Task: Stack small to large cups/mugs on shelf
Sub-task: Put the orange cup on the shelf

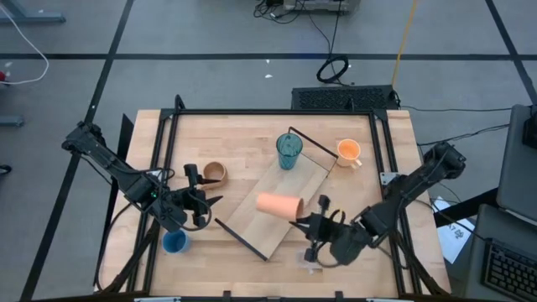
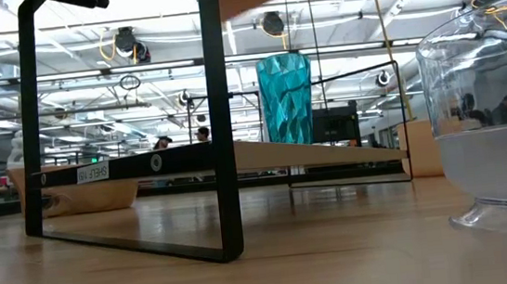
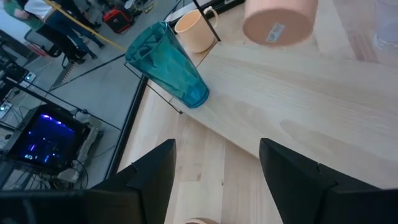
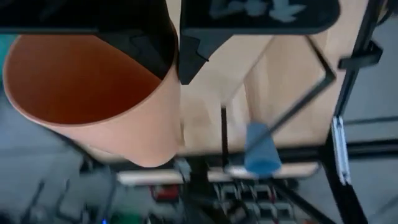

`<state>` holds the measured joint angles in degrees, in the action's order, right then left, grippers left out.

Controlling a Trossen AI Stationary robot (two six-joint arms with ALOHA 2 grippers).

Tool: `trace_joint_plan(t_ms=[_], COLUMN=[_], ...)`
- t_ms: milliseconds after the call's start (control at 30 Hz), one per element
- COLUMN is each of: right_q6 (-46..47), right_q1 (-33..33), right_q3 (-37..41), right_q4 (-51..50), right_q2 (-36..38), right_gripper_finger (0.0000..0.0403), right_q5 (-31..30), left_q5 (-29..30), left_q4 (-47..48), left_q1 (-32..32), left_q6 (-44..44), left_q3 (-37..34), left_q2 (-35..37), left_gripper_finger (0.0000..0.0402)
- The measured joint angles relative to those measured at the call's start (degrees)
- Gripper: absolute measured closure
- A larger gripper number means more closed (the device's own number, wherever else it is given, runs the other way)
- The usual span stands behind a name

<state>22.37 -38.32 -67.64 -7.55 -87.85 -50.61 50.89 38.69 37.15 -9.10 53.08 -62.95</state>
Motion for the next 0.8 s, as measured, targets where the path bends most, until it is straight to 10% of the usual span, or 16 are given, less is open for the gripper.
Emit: trace_joint_plan(t_ms=[433,800], right_q6=[-23.3,-26.4], right_q1=[6.5,8.7], right_q3=[26.7,33.8], right_q4=[50.3,54.1], right_q2=[11.7,15.3], right_gripper_finger=[0.0403,0.0403], right_q5=[15.1,17.8], left_q5=[0.0,0.0], left_q4=[0.0,0.0], left_q1=[0.0,0.0], left_q6=[-0.1,-0.4], left_q3=[0.0,0.0], left_q2=[0.0,0.0], left_gripper_finger=[0.0167,0.0167])
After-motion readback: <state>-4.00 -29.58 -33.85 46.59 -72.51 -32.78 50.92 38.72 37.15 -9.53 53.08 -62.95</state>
